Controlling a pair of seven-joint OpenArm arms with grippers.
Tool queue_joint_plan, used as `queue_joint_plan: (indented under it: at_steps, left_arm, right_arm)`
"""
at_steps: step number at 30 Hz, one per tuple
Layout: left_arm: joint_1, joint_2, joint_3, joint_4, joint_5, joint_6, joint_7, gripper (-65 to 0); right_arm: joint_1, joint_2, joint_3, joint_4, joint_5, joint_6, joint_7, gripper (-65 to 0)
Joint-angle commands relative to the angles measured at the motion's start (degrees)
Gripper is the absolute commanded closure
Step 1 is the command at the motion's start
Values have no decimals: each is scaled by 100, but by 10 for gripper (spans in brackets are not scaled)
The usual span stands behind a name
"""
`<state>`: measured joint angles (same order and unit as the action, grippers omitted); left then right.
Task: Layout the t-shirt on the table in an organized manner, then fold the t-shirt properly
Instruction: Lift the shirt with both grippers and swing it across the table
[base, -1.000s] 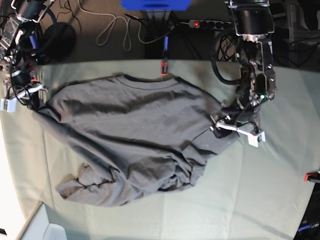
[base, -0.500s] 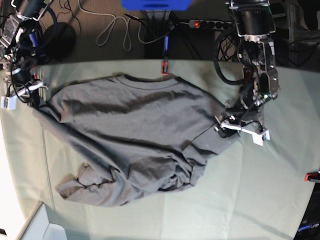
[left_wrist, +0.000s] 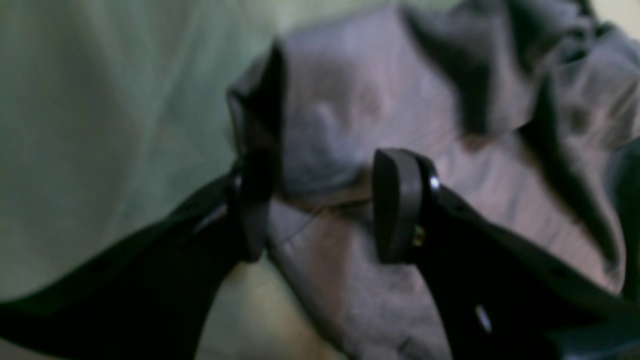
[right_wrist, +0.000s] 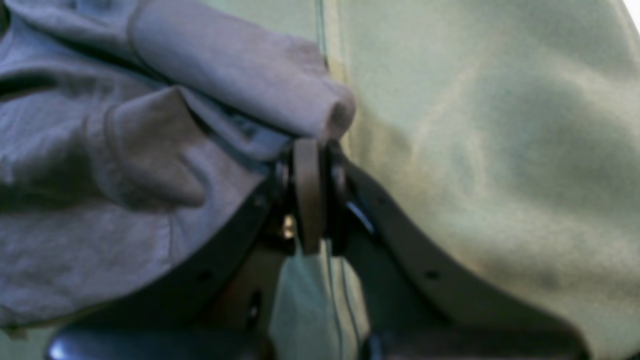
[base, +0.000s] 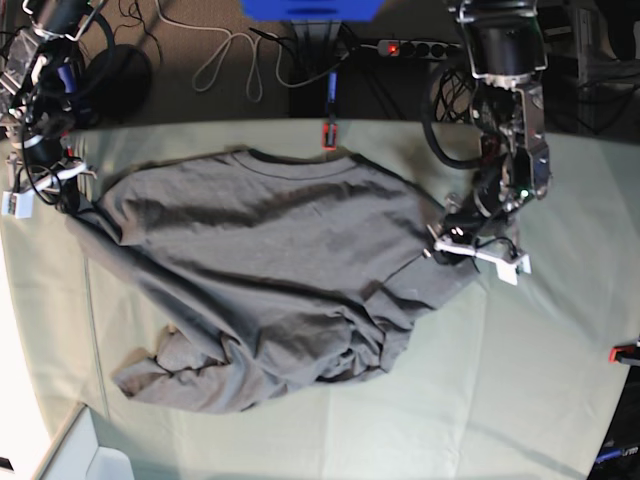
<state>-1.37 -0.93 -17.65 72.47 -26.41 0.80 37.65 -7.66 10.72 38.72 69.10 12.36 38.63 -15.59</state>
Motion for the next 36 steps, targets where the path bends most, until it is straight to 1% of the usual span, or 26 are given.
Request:
queue_joint_plan:
  at_steps: [1, 4, 6, 10, 11, 13, 14, 16, 17, 22, 25, 29, 32, 36]
  left_arm:
    - [-132, -17, -15, 63, -53, -49, -77, -307]
    - [-140, 1, -6, 81, -62, -49, -77, -305]
    - [-140, 88, -15, 186, -62, -58, -77, -273]
    - [-140, 106, -15, 345, -62, -84, -77, -156]
    - [-149, 106, -15, 345, -62, -84, -77, -121]
    - [-149, 106, -24, 345, -62, -58, -77, -16]
    - [-149, 106, -24, 345, -62, -58, -77, 0]
    - [-123, 71, -42, 494, -62, -58, -77, -10]
    - [-96, 62, -121, 661, -62, -58, -77, -1]
    - [9, 106, -1193, 1698, -106, -93, -51, 0]
    - [-211, 27, -1826, 1865, -545, -75, -7, 0]
    - [-386, -254, -2503, 1857, -1178, -49, 2, 0]
    - [-290, -281, -2890, 1857, -1583, -49, 64, 0]
    - [-26, -228, -3426, 1646, -1890, -58, 433, 0]
  right_arm:
    - [32, 93, 36, 92, 78, 71, 131, 0]
    - [32, 93, 36, 92, 78, 71, 131, 0]
    - [32, 93, 36, 92, 78, 71, 131, 0]
    - [32, 93, 36, 92, 78, 71, 131, 0]
    - [32, 93, 53, 92, 69, 71, 131, 0]
    - [32, 93, 62, 92, 69, 71, 131, 0]
    - [32, 93, 62, 92, 69, 71, 131, 0]
    - [41, 128, 62, 92, 69, 71, 131, 0]
    - [58, 137, 62, 92, 69, 71, 140, 0]
    - [102, 356, 71, 242, 105, 62, 140, 0]
    - [296, 418, 71, 479, 96, 62, 96, 0]
    - [542, 427, 62, 901, 78, 62, 78, 0]
    - [595, 427, 62, 1340, 69, 62, 43, 0]
    - [595, 427, 62, 1947, 69, 62, -361, 0]
